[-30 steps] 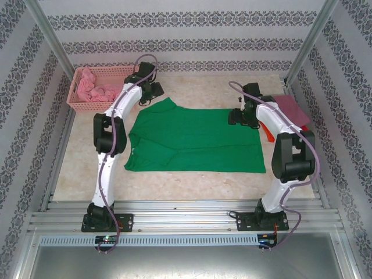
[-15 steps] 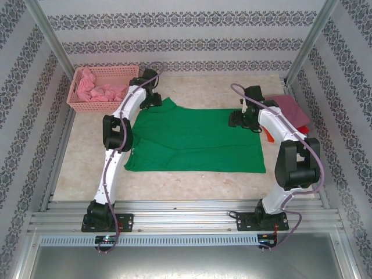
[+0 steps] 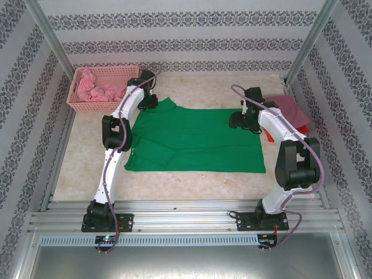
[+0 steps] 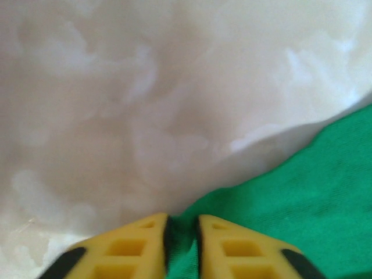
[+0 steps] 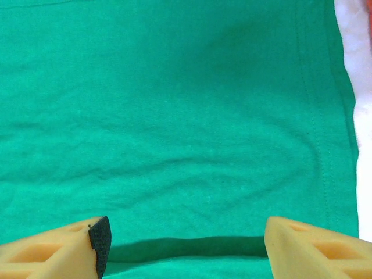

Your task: Fold and stack the t-shirts

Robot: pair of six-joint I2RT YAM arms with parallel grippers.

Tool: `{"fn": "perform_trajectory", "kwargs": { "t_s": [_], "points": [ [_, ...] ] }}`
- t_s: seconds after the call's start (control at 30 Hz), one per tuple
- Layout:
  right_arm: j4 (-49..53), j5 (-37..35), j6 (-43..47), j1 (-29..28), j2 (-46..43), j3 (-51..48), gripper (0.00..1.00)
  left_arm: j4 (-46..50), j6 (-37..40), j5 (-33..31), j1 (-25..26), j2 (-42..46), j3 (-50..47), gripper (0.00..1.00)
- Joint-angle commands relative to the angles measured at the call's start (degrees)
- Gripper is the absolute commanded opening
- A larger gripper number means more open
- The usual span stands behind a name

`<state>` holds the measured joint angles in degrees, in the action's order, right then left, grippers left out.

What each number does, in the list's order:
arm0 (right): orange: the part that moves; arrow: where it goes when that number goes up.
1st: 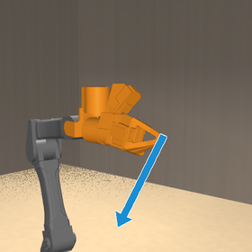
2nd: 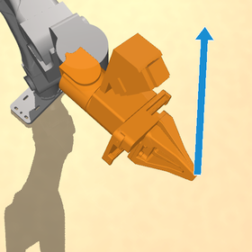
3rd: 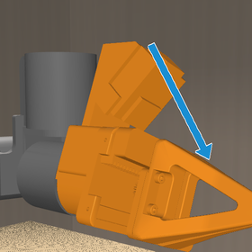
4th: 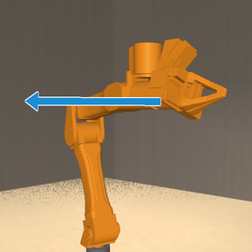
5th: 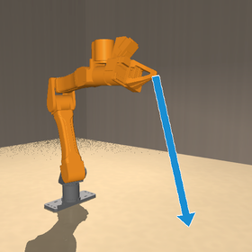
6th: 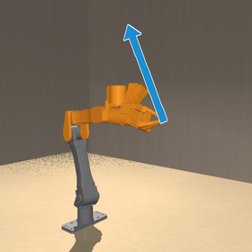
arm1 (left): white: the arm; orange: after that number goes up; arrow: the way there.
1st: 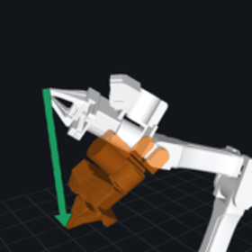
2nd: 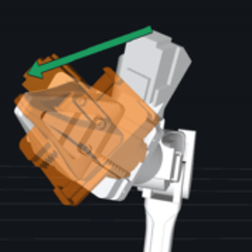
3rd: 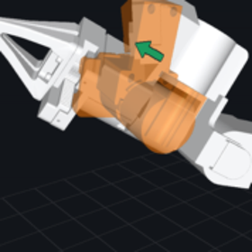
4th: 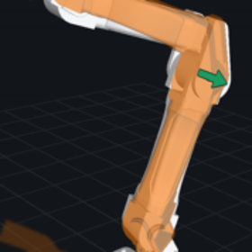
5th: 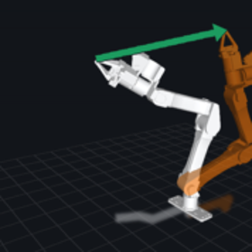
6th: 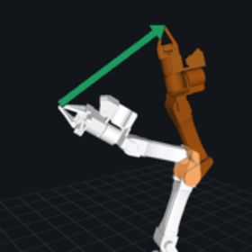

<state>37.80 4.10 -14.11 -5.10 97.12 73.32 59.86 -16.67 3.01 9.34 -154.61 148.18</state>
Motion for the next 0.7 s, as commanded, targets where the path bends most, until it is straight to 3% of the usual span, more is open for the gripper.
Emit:
{"fn": "perform_trajectory", "kwargs": {
  "t_s": [0.0, 0.1, 0.4, 0.67],
  "points": [
    [-1.0, 0.1, -2.2, 0.9, -0.1, 0.0, 0.71, 4.4, 0.6, 1.9, -0.3, -2.2, 0.8, 0.10],
    [-1.8, -0.8, -3.8, 1.4, 1.2, 1.1, 0.70, 4.2, 0.6, 2.4, -0.3, -1.8, 1.0, 0.00],
    [-2.2, -9.4, -11.1, 6.3, 14.7, 14.0, 0.64, 1.2, 0.2, 3.5, -0.3, 2.1, -1.3, 0.00],
    [2.9, -8.9, -12.0, 6.5, 29.3, 31.2, 0.55, -1.7, 0.5, 3.4, -0.3, 5.3, -5.9, 0.00]
  ]
}}
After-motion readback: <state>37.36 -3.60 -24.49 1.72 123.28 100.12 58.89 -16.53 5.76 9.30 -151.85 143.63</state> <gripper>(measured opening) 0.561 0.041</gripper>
